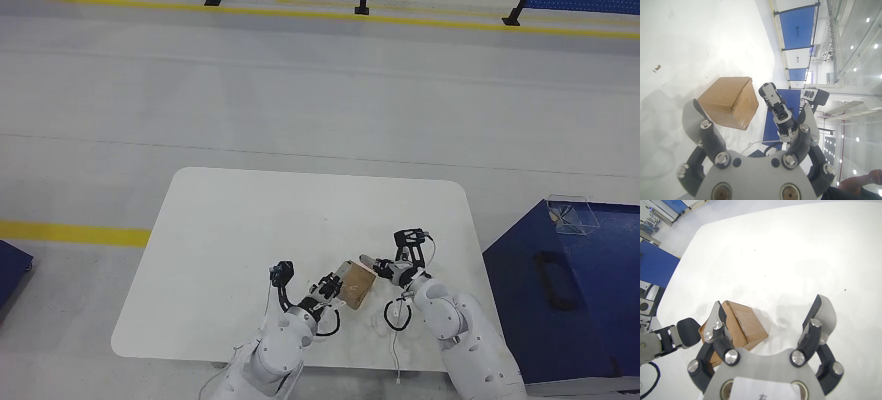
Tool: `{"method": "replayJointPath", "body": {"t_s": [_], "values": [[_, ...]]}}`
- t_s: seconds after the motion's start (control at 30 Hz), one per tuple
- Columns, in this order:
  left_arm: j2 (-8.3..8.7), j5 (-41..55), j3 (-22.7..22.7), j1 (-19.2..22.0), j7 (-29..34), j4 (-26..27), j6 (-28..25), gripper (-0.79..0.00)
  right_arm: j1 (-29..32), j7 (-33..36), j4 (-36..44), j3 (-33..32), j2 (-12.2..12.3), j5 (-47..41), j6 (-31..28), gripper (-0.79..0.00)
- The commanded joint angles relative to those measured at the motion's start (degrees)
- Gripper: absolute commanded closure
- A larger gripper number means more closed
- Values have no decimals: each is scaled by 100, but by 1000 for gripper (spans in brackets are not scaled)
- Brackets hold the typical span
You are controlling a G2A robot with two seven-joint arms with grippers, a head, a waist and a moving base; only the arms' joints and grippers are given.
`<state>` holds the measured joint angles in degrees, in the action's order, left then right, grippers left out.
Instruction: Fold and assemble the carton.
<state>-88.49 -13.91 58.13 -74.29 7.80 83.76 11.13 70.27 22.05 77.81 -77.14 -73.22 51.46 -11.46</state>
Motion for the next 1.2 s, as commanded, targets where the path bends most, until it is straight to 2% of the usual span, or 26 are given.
{"method": "replayJointPath", "body": {"t_s": [0.0, 0.1, 0.23, 0.3, 0.37, 0.57, 0.77, 0.8, 0.83, 0.87, 0.9, 0.93, 0.97, 1.0, 1.07, 1.17], "values": [[36, -735, -72, 18, -289, 59, -120, -785, 13, -48, 23, -52, 7, -20, 80, -785], [94, -2485, -431, -42, -1090, 85, -359, -785, -3, -67, -2, -66, 4, -93, 186, -785], [229, -5197, -897, -22, -1992, -284, -861, -785, -86, -87, -132, -70, -5, -219, 268, -785], [293, -6425, -1045, -10, -2393, -619, -768, -785, -118, -116, -189, -79, -7, -266, 304, -785], [313, -7113, -1104, 54, -2429, -800, -472, -785, -145, -132, -232, -71, -10, -303, 320, -785], [287, -8114, -1312, 294, -1965, -1368, -149, -785, -186, -156, -285, -32, -16, -318, 373, -785], [145, -8172, -1510, 639, -1744, -1890, -94, -785, -186, -156, -285, -32, -16, -318, 373, -785], [114, -8120, -1536, 693, -1755, -1959, -89, -693, -186, -156, -285, -32, -16, -318, 373, -785], [83, -8027, -1555, 737, -1767, -2032, -107, -529, -186, -156, -285, -32, -16, -318, 373, -785], [55, -7978, -1575, 795, -1776, -2114, -121, -431, -186, -156, -285, -32, -16, -318, 373, -785], [29, -7976, -1596, 853, -1795, -2205, -94, -372, -186, -156, -285, -32, -16, -318, 373, -785], [3, -7959, -1622, 893, -1813, -2287, -69, -354, -186, -156, -285, -32, -16, -318, 373, -785], [-25, -7910, -1643, 924, -1827, -2353, -66, -268, -186, -156, -285, -32, -16, -318, 373, -785], [-50, -7872, -1664, 951, -1844, -2411, -63, -219, -186, -156, -285, -32, -16, -318, 373, -785], [-93, -7799, -1695, 984, -1871, -2507, -64, -163, -186, -156, -285, -32, -16, -318, 373, -785], [-136, -7717, -1705, 999, -1940, -2582, -56, 0, -186, -156, -285, -32, -16, -318, 373, -785]]}}
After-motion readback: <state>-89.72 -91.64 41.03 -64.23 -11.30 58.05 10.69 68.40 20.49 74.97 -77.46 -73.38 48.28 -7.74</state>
